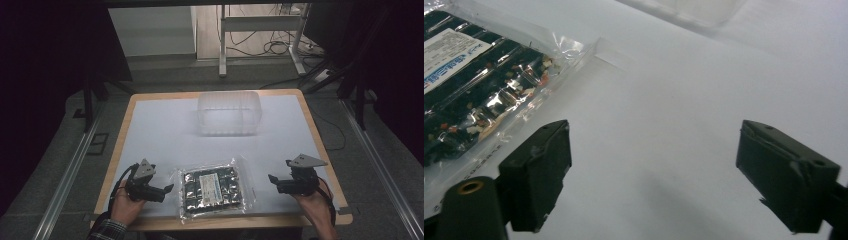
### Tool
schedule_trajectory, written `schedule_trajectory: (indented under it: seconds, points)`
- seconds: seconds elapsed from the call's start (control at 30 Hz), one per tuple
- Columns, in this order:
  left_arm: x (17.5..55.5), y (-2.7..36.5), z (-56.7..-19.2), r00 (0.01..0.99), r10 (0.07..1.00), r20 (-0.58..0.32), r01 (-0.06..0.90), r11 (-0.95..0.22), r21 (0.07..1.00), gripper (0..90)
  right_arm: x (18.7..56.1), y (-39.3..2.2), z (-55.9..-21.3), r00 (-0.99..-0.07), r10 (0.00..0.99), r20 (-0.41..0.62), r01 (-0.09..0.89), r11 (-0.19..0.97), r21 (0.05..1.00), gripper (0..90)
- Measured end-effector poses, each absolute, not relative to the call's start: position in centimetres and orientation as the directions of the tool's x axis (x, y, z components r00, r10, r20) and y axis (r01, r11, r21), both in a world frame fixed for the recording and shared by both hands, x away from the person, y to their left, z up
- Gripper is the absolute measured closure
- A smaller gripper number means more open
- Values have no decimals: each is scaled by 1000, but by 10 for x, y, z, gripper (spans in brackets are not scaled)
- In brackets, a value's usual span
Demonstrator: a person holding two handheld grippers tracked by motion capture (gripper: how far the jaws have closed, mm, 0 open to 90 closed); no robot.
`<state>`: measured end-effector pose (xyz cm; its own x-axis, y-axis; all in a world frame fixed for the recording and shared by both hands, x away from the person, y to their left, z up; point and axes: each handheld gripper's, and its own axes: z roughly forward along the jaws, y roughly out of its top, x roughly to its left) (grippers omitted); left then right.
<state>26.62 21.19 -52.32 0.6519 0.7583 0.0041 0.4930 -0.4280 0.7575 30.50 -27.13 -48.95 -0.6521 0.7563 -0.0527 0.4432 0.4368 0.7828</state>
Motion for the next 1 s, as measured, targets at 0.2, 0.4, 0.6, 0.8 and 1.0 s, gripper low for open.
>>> schedule_trajectory:
  seconds: [0.2, 0.4, 0.6, 0.8, 1.0]
  points:
    - [267, 213, -524, 663, 749, -25, 491, -409, 769, 20, 306, -268, -494, -673, 739, -18, 455, 433, 779, 85]
    - [268, 212, -525, 672, 740, -34, 490, -410, 769, 14, 308, -266, -499, -681, 732, 31, 470, 404, 785, 66]
    - [268, 211, -526, 676, 736, -27, 490, -422, 763, 11, 309, -267, -499, -685, 728, 34, 464, 399, 791, 67]
    - [267, 207, -526, 692, 722, 7, 467, -454, 759, 7, 310, -263, -500, -692, 721, 37, 466, 407, 786, 65]
    - [266, 206, -525, 698, 716, 19, 453, -462, 762, 7, 308, -255, -500, -714, 699, 19, 442, 431, 787, 46]
